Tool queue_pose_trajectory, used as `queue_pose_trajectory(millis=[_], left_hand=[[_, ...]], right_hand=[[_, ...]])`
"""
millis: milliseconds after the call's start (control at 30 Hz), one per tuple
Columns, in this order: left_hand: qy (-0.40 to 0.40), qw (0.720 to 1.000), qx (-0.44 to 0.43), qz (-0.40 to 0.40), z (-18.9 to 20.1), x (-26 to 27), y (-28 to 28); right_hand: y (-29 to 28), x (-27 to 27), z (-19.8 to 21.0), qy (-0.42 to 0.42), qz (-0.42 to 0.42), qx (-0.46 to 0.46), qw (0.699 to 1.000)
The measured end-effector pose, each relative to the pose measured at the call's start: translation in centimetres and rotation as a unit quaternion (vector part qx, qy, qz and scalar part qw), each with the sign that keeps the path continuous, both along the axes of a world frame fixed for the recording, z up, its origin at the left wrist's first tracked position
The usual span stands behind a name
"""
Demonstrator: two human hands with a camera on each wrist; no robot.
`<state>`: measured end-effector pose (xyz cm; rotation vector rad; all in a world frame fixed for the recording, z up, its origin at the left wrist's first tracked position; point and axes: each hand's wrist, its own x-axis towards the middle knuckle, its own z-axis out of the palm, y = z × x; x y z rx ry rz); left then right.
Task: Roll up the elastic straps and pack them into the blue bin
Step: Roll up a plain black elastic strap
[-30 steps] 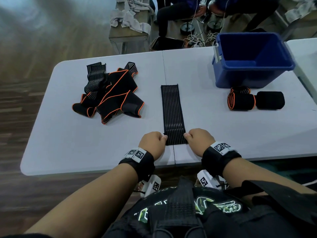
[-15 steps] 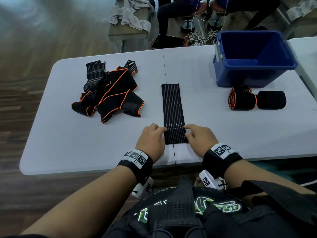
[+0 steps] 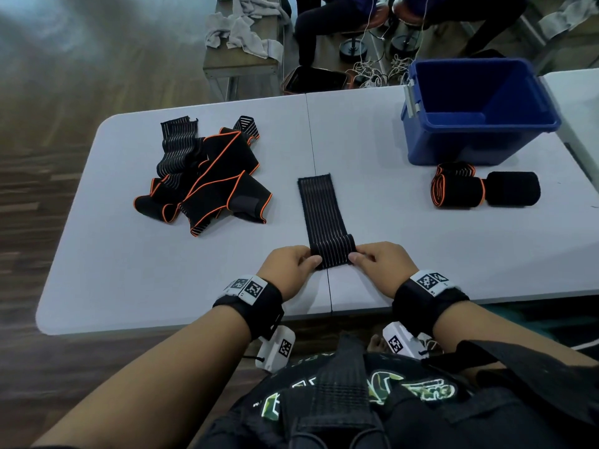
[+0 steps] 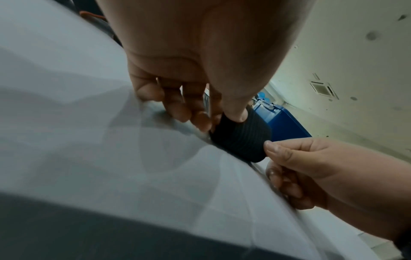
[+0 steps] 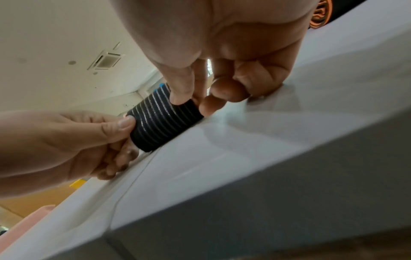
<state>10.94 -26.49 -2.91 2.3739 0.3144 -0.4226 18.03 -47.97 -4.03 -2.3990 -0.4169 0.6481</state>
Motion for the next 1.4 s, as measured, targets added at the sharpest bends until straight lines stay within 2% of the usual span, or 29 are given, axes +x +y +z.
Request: queue_pose_trajectory(millis=[267, 433, 600, 733, 900, 1133, 1300, 1400], left_hand=[[0.024, 0.999, 0.033, 0.020, 0.1, 0.5, -0.5], [0.031, 0.996, 0.076, 0.016, 0.0, 0.7, -0.2], [-0.048, 0.995, 0.069, 0.051, -0.1, 0.3, -0.4], [-0.097, 0.992, 0.075, 0.028, 0.2, 0.1, -0.8], [-0.111, 0.991, 0.075, 0.008, -0.1, 0.1, -0.6], [-0.126, 0.988, 0.074, -0.056, -1.2, -0.2, 0.6], [-0.091, 0.987, 0.112, -0.076, -1.5, -0.5, 1.6], [-0.072, 0.991, 0.100, -0.060, -1.6, -0.2, 1.4]], right_hand=[[0.9, 0.5, 0.8, -0.001, -0.022, -0.036, 0.999], [1.6, 1.1, 1.0, -0.011, 0.004, -0.081, 0.997], [1.9, 0.9, 1.3, -0.015, 0.005, -0.118, 0.993], [2.3, 0.4, 1.4, -0.007, -0.048, -0.069, 0.996], [2.3, 0.3, 1.0, -0.018, -0.025, -0.061, 0.998], [2.1, 0.1, 0.8, -0.035, 0.059, -0.079, 0.994], [1.7, 0.8, 1.5, -0.010, 0.096, -0.117, 0.988], [1.7, 1.0, 1.6, -0.003, 0.092, -0.108, 0.990]])
